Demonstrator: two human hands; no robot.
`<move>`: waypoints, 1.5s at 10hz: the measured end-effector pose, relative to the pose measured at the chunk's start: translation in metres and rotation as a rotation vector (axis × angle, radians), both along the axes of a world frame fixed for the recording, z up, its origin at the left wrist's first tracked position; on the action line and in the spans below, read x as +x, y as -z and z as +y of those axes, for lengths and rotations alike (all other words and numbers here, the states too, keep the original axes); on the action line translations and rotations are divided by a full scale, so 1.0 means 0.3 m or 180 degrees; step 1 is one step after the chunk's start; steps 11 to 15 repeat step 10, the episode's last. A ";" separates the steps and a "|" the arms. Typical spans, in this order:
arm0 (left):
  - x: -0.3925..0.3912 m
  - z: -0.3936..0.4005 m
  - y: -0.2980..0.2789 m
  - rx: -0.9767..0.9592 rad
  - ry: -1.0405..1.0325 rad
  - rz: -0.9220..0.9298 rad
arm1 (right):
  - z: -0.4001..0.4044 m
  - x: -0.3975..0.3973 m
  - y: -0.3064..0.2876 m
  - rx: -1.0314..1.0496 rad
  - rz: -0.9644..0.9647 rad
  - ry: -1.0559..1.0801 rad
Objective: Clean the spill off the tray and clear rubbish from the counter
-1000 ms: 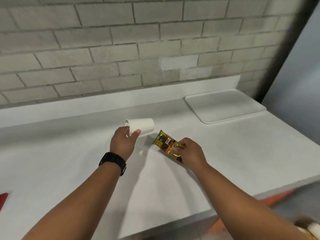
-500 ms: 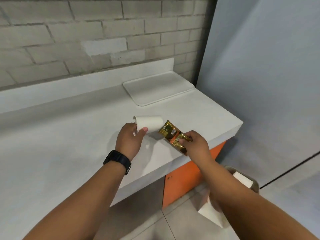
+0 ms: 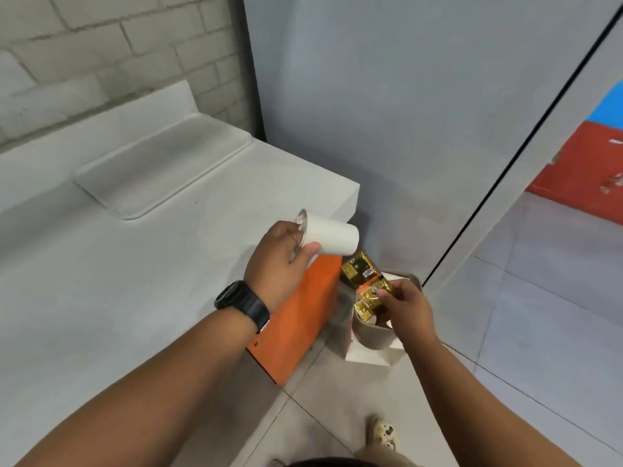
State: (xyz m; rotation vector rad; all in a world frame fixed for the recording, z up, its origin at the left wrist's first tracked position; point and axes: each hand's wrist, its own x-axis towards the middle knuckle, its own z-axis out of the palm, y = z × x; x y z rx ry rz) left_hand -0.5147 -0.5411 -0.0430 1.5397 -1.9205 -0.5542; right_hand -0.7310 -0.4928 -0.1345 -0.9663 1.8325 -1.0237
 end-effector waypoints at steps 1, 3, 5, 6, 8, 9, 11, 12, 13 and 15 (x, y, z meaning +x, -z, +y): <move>-0.130 -0.041 0.081 0.0279 0.0125 -0.0023 | -0.006 -0.159 0.117 0.0430 0.0169 0.0202; -0.364 -0.137 0.288 0.1307 -0.0225 0.0099 | -0.105 -0.455 0.325 0.1163 0.0433 0.0168; -0.493 -0.177 0.469 0.1916 -0.0782 0.0223 | -0.294 -0.583 0.492 0.1373 0.0572 -0.0155; -0.523 -0.204 0.536 0.2058 -0.0987 0.0275 | -0.360 -0.618 0.569 0.1584 0.0806 -0.0363; -0.629 -0.279 0.657 0.2420 -0.1011 0.0616 | -0.308 -0.705 0.659 0.1841 0.0554 -0.0638; -0.685 -0.292 0.714 0.3151 -0.0752 0.0729 | -0.249 -0.750 0.678 0.1943 0.0606 -0.0742; -0.691 -0.270 0.747 0.3326 -0.0639 0.0129 | -0.218 -0.775 0.680 0.1992 0.0661 -0.0697; -0.691 -0.270 0.747 0.3326 -0.0639 0.0129 | -0.218 -0.775 0.680 0.1992 0.0661 -0.0697; -0.691 -0.270 0.747 0.3326 -0.0639 0.0129 | -0.218 -0.775 0.680 0.1992 0.0661 -0.0697; -0.691 -0.270 0.747 0.3326 -0.0639 0.0129 | -0.218 -0.775 0.680 0.1992 0.0661 -0.0697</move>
